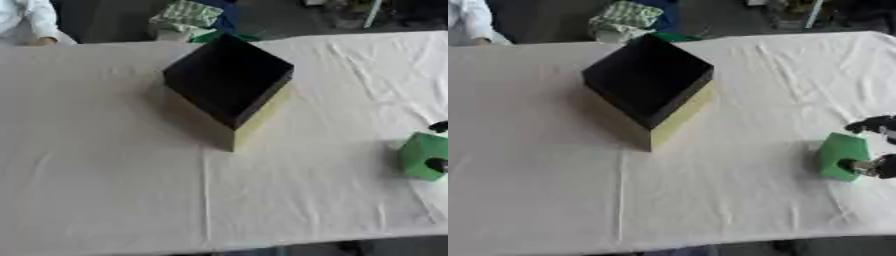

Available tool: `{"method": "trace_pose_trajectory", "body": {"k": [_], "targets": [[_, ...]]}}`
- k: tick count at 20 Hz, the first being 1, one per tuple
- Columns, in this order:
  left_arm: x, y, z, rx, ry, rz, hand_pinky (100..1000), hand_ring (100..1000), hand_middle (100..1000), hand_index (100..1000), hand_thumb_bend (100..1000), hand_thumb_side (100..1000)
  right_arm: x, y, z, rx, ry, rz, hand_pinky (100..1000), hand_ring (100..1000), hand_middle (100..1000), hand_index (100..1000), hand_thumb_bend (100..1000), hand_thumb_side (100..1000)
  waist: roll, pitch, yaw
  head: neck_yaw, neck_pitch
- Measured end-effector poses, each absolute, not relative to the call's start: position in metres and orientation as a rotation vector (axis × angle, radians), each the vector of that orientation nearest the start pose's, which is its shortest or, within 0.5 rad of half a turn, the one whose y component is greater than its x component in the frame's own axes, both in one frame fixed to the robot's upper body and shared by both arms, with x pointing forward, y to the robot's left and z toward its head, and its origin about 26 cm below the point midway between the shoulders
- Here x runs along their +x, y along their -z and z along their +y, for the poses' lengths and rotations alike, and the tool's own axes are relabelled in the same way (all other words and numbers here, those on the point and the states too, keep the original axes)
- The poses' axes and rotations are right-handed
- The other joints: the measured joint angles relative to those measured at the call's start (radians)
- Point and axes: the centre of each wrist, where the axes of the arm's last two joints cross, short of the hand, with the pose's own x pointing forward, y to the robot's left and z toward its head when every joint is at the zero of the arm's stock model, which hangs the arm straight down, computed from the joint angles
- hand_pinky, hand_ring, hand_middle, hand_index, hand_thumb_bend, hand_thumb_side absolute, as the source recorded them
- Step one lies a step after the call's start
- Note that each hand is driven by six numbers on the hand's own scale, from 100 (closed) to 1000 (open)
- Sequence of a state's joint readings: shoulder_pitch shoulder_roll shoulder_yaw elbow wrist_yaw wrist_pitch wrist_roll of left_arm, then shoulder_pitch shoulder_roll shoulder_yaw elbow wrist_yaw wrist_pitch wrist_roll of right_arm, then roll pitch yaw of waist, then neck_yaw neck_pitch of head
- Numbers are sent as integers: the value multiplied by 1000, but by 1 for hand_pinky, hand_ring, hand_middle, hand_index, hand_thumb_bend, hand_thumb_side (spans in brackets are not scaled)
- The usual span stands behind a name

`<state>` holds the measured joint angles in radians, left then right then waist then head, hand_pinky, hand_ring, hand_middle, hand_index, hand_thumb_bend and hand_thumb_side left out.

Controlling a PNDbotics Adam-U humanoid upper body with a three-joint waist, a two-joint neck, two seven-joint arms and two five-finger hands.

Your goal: Pick up objects on the table and place them in the box.

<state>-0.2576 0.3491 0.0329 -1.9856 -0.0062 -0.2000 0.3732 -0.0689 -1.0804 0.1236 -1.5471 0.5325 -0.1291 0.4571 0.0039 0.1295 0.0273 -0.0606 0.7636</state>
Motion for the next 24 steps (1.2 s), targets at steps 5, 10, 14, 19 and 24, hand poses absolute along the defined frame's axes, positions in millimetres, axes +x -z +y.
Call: {"method": "trace_pose_trajectory", "body": {"k": [5,10,14,19,24], "targets": [[297,-191,275,349,-60,-2477,639,708,592,725,212,940,290,-146,-456,-793,-1619,-857,996,948,881,996,432,837,0,3,3,-4,0],[298,-191,275,345,-62,-2476,639,708,591,724,211,942,291,-140,-459,-791,-1619,-827,989,939,865,991,429,836,0,7,4,-5,0],[298,-191,275,342,-63,-2476,639,708,591,724,210,943,293,-137,-459,-788,-1620,-822,962,897,813,966,381,819,1,11,4,-9,0],[298,-190,274,337,-66,-2472,639,708,591,723,210,943,294,-137,-457,-773,-1601,-866,901,773,687,852,247,714,1,12,3,-11,0],[298,-190,274,333,-68,-2470,639,709,591,724,209,944,296,-143,-451,-821,-1552,-931,878,719,607,790,193,551,0,12,4,-11,0]]}}
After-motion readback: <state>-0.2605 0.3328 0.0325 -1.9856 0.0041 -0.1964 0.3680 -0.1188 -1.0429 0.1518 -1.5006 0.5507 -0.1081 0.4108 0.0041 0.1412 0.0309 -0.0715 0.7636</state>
